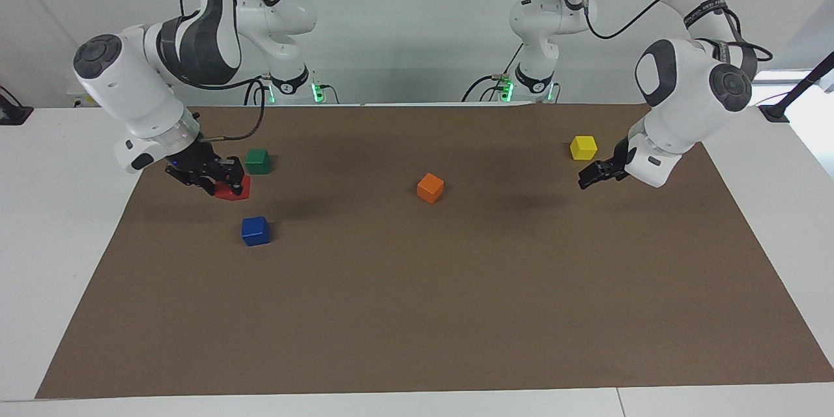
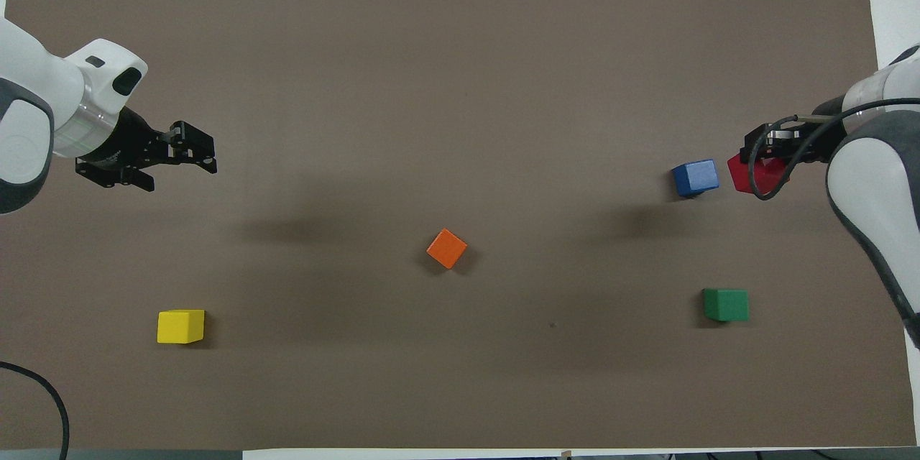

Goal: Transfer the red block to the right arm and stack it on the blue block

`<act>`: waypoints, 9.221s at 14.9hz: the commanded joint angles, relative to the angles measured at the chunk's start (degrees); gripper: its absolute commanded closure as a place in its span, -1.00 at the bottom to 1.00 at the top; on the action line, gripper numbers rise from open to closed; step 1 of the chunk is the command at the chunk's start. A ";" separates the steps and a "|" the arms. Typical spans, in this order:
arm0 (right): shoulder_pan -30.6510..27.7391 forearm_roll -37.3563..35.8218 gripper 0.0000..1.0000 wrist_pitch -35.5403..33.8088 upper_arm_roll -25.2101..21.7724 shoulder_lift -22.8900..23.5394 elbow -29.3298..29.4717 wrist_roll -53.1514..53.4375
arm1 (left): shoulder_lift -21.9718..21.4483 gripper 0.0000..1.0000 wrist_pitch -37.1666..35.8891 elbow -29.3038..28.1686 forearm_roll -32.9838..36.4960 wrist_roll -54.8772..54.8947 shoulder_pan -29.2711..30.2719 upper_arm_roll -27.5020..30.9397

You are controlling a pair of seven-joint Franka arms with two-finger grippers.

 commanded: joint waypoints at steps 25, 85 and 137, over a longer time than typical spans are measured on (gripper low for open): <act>9.12 -28.96 1.00 16.80 0.26 -0.87 -12.31 12.10 | -8.82 -1.00 -11.95 8.50 6.06 9.22 0.06 2.36; 5.08 -34.85 1.00 43.43 0.26 -6.06 -29.89 20.01 | -8.99 -1.00 -14.41 8.15 5.88 9.13 -0.30 2.01; 5.87 -9.11 -1.00 11.22 0.53 -6.75 -10.31 6.67 | -9.08 -1.00 -14.41 8.15 5.88 9.04 0.06 2.09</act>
